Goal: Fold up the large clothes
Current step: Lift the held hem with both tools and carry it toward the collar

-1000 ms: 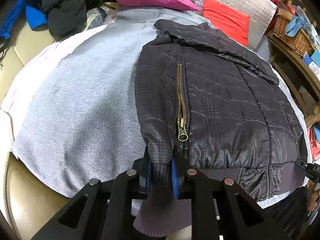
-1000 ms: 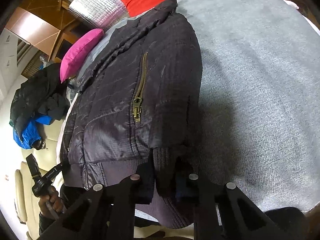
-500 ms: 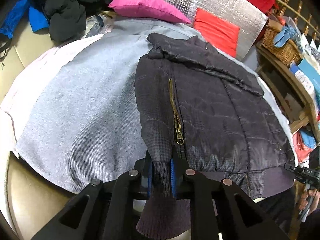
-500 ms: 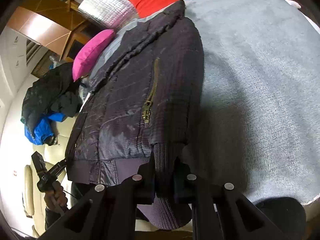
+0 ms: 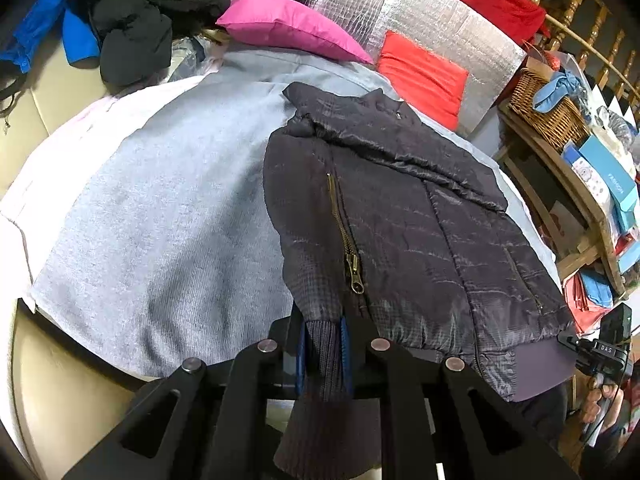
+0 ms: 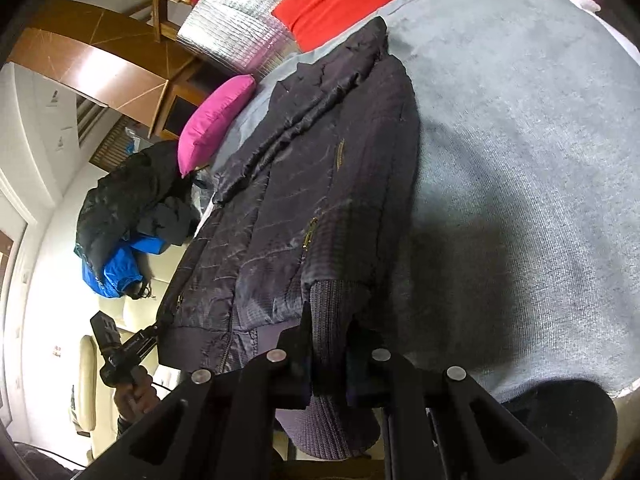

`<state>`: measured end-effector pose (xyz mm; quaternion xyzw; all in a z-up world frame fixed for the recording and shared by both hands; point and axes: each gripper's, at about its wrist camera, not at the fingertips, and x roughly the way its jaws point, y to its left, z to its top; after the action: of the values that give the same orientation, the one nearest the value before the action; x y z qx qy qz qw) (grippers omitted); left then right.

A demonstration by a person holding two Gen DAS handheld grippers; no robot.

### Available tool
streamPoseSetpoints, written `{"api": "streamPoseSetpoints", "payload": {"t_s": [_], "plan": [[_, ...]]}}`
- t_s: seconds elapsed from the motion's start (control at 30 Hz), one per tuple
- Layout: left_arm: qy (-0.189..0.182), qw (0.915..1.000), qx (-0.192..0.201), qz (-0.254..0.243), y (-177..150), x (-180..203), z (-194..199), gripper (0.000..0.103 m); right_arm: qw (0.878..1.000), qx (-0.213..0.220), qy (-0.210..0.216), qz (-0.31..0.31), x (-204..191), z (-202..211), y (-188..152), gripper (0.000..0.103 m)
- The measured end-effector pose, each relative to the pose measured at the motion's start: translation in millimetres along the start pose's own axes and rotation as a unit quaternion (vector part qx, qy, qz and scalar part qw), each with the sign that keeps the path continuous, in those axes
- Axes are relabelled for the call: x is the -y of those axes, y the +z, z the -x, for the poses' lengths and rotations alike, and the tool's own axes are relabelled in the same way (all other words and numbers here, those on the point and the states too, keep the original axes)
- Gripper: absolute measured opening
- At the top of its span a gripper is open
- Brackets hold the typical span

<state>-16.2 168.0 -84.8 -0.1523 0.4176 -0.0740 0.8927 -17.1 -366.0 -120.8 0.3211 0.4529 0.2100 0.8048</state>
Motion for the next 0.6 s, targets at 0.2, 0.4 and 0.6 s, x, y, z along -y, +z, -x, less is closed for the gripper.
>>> {"api": "streamPoseSetpoints", "payload": {"t_s": [0.2, 0.4, 0.6], "plan": [[-0.010, 0.9999, -0.005, 0.009, 2, -5, 1, 0.015, 1.000, -0.003, 0.006, -0.008, 6, 2, -2, 0.012], [-0.015, 0.9998, 0.010, 0.004, 14, -1, 8, 0.015, 0.999, 0.007, 0.031, 0.001, -5, 11, 12, 0.012], [-0.003, 1.0000, 0.006, -0.001, 14, 1, 5, 0.015, 0.999, 0.005, 0.040, -0.010, 1, 8, 10, 0.011]]}}
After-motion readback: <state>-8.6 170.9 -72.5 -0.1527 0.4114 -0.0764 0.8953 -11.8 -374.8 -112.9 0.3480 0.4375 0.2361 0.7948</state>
